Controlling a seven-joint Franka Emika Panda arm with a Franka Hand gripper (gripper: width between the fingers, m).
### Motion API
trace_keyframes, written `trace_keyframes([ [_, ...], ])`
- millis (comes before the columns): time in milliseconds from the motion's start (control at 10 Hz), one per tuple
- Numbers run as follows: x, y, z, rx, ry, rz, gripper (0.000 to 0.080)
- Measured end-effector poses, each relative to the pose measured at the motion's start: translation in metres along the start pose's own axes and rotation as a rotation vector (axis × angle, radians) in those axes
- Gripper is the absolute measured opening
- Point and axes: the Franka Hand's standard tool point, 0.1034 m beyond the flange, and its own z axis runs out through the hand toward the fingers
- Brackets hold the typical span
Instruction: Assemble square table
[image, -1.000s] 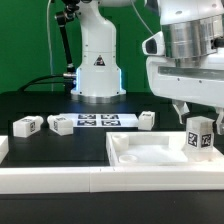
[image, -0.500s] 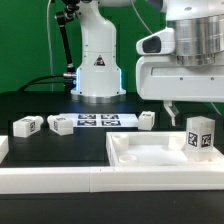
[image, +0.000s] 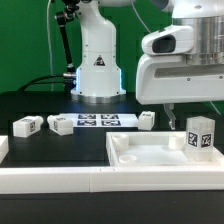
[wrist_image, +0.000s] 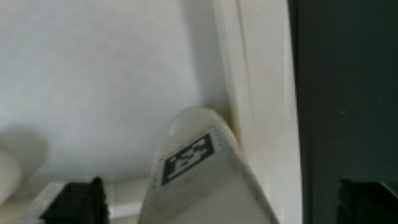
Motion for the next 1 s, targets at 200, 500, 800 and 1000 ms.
trace_keyframes([
  [200, 0.0023, 0.0016, -0.0025, -0.008, 0.000, -0.200, 0.0649],
  [500, 0.0054, 0.0048, -0.0043, -0.008, 0.001, -0.391, 0.0623],
  [800, 0.0055, 0.0049, -0.0044, -0.008, 0.002, -0.375, 0.0353],
  [1000, 0.0055, 0.0050, -0.0044, -0.008, 0.002, -0.353, 0.0288],
])
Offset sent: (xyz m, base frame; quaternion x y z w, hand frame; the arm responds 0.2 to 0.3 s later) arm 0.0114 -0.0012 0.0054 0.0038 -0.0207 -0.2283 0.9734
